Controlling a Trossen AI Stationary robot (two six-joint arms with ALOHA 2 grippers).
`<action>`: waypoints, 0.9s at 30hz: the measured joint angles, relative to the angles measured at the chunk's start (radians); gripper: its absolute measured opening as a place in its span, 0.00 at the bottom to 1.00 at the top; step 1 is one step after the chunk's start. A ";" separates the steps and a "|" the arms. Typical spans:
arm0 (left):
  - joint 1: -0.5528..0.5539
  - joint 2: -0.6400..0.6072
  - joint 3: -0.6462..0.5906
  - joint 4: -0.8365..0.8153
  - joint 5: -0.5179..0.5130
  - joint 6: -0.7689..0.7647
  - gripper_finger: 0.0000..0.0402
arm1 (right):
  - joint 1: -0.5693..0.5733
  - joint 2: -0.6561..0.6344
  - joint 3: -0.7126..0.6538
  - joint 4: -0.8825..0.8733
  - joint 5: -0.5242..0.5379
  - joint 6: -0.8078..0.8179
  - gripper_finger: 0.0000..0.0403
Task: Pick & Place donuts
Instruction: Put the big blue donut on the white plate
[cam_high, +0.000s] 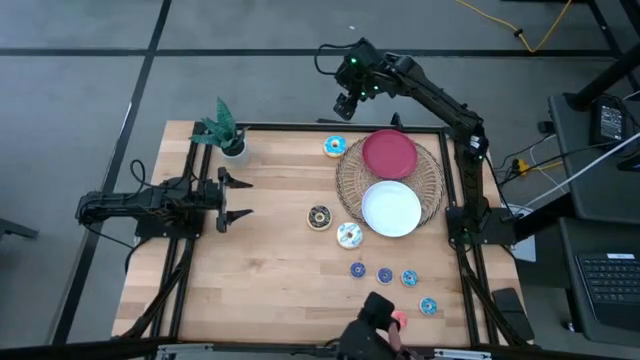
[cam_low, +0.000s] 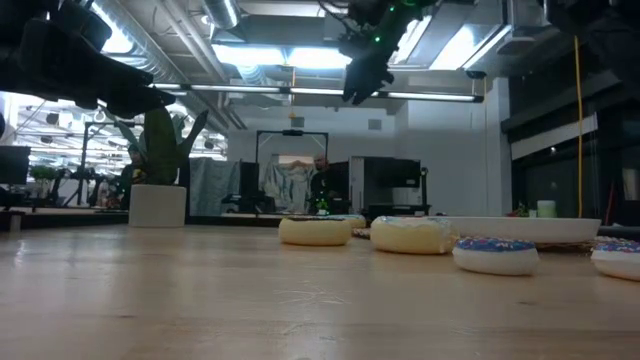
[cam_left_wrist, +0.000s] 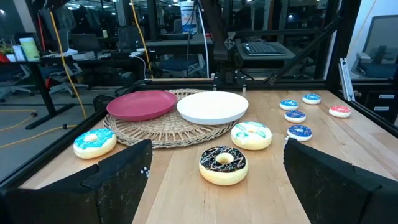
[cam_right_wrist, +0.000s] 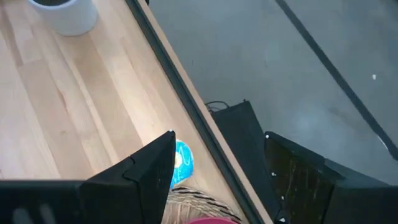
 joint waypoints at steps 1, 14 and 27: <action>0.000 0.000 0.000 0.000 0.000 0.000 0.88 | 0.000 0.008 0.000 -0.001 0.000 0.015 0.60; 0.000 0.000 0.000 0.000 0.000 0.000 0.88 | 0.022 0.123 0.000 -0.012 -0.024 0.235 0.60; 0.000 0.000 0.000 0.000 0.000 0.000 0.88 | 0.072 0.216 0.000 0.013 -0.011 0.541 0.60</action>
